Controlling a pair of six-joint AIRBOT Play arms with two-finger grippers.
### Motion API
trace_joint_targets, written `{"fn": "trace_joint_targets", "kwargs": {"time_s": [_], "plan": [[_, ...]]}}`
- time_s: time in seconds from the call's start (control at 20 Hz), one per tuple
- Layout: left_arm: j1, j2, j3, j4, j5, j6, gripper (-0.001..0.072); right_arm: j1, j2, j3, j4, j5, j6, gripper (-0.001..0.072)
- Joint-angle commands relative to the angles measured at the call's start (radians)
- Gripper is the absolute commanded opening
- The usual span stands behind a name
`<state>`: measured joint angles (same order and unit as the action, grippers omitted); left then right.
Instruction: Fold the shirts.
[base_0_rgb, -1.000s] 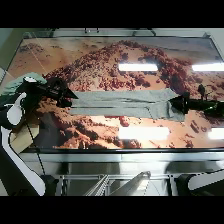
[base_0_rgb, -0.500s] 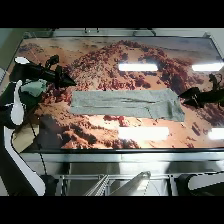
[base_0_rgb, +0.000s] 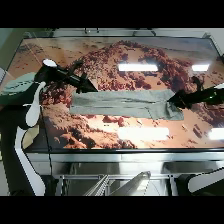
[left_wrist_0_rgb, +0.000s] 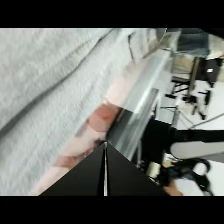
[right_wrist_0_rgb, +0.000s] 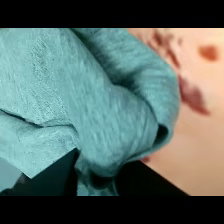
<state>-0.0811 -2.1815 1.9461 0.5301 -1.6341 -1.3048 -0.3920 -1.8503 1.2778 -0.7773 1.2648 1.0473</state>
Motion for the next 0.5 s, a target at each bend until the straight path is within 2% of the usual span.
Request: {"fn": "trace_joint_targets", "kwargs": {"time_s": [0.0, 0.05, 0.2, 0.45], "plan": [[-0.135, 0.000, -0.005, 0.180, 0.152, 0.014, -0.0006, 0.064, -0.013, 0.001, 0.053, -0.003, -0.045, 0.0065], [-0.171, 0.000, -0.005, 0.223, 0.177, 0.014, -0.0005, 0.070, -0.013, 0.004, 0.098, 0.002, -0.072, 0.0014], [-0.251, 0.000, -0.005, 0.343, 0.249, 0.006, -0.0004, 0.061, -0.009, 0.031, 0.200, 0.047, -0.091, 0.0014], [-0.310, -0.026, 0.035, 0.452, 0.278, -0.031, -0.0004, 0.050, 0.033, 0.098, 0.203, 0.156, -0.071, 0.0013]]}}
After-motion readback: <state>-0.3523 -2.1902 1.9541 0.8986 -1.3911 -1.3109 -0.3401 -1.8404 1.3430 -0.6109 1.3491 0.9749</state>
